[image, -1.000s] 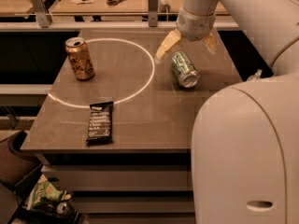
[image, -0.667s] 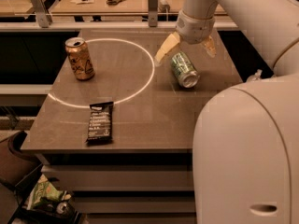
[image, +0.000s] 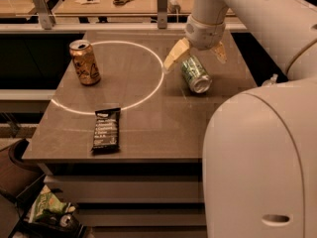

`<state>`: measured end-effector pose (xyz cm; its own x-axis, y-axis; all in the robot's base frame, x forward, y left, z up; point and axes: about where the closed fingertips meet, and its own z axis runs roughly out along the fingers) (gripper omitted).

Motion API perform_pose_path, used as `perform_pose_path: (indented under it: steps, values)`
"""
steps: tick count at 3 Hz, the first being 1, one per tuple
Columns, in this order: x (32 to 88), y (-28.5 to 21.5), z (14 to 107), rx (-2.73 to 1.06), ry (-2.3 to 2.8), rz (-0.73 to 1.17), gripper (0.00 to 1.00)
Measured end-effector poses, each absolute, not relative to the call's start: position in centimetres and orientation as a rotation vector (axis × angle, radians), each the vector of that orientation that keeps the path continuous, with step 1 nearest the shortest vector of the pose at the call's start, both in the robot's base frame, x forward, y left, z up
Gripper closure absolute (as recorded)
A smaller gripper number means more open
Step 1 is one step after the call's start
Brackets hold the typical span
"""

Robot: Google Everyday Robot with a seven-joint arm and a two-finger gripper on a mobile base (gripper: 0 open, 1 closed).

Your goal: Place green can upright

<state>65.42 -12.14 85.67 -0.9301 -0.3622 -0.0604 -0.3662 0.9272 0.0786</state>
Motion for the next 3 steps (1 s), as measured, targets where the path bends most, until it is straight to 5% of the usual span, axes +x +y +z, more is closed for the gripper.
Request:
perform_pose_path:
  steps: [1,3]
  values:
    - [66.0,-11.8,85.4,-0.61,3.037,0.122,0.0]
    - [67.2,-11.3,84.9,-0.603,3.001,0.13,0.41]
